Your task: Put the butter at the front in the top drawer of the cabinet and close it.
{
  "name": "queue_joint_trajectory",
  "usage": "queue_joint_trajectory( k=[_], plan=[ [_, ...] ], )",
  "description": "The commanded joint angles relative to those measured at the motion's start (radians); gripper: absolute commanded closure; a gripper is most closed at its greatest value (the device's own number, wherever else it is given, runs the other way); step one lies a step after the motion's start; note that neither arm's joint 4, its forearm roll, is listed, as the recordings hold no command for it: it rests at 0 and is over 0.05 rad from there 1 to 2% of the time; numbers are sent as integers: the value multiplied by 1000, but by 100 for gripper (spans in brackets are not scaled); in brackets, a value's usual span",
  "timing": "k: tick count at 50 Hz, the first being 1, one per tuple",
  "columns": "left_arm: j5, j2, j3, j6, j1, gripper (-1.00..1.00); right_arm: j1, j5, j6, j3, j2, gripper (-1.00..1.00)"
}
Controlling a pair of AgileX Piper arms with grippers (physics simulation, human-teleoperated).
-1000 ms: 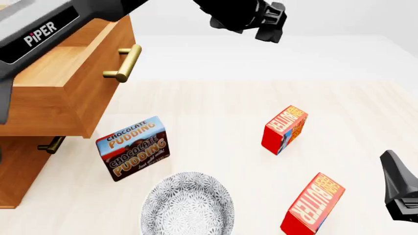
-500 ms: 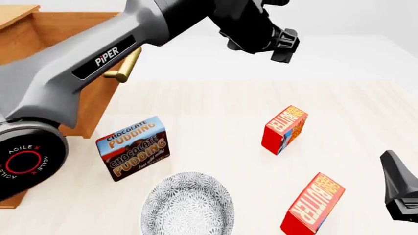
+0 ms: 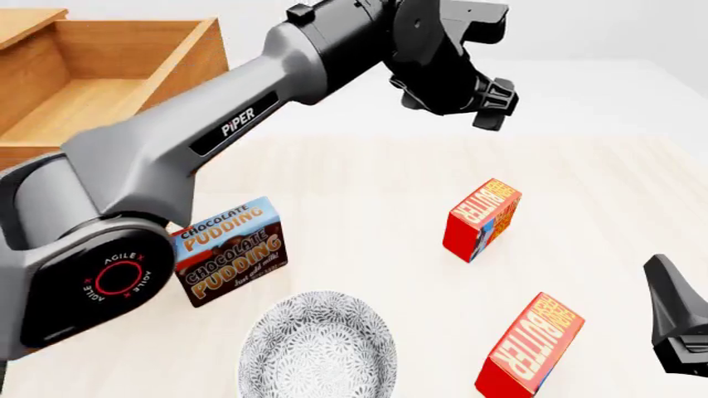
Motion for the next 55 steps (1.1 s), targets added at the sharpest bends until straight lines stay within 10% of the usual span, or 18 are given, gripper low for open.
queue_joint_trajectory(
  k=[1,55],
  plan=[
    [-19,34,-1,-14,-9,-100,0,-1,0,1,0,-100],
    [-23,224,-120,-58,-37,-100,0,-1,0,1,0,-100]
  ],
)
